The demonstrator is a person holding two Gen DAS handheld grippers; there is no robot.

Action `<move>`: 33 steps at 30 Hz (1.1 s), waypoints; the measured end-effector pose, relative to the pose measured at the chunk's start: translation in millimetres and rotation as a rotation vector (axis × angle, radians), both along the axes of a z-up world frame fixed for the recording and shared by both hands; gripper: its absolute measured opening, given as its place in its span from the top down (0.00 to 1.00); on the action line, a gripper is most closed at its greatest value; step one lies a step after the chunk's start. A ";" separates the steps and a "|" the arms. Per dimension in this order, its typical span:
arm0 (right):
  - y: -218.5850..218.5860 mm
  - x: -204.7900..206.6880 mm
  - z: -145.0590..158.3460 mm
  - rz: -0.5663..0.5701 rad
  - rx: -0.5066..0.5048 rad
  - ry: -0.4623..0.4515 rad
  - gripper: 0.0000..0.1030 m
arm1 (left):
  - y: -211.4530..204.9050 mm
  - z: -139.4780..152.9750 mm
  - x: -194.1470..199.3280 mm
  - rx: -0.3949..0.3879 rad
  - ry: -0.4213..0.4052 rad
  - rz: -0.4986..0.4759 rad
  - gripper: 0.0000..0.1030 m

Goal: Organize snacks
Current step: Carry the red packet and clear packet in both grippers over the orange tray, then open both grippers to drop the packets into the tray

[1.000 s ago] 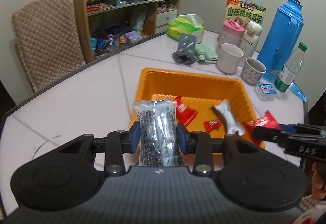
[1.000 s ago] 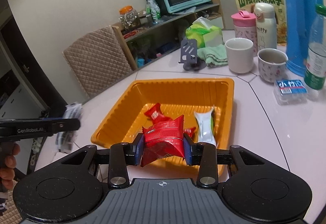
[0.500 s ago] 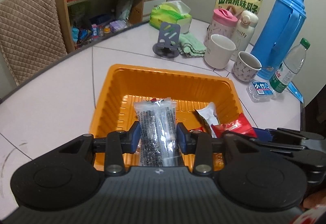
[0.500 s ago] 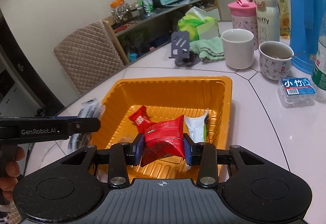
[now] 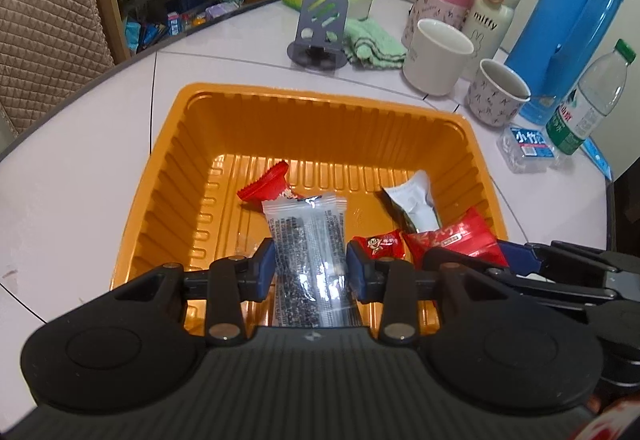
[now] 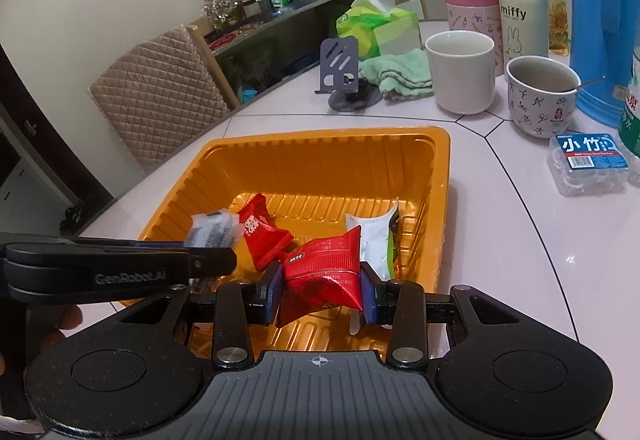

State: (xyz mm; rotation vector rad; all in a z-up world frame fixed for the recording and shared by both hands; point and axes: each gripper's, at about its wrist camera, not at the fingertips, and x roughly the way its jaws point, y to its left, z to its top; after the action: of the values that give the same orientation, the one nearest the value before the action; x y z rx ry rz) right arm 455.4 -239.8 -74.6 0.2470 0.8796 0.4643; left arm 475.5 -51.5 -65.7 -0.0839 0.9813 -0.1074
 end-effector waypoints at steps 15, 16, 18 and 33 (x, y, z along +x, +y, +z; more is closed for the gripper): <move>7.1 2.5 0.4 0.010 0.008 0.006 0.61 | 11.7 1.0 -1.1 0.024 -0.003 0.032 0.66; 8.0 2.6 0.6 0.011 0.009 0.007 0.61 | 13.6 2.1 -2.2 0.025 -0.007 0.033 0.66; 9.4 2.7 0.9 0.014 0.009 0.005 0.61 | 17.5 4.2 -4.0 0.028 -0.011 0.039 0.66; 15.4 -2.1 18.6 -0.001 0.016 -0.051 0.40 | 41.0 24.6 -29.7 0.010 -0.054 0.068 0.58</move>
State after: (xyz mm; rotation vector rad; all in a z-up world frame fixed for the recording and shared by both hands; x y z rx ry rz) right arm 453.3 -224.4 -56.0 0.2490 0.8262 0.4743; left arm 445.7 -10.4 -41.0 -0.1045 0.9243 -0.0418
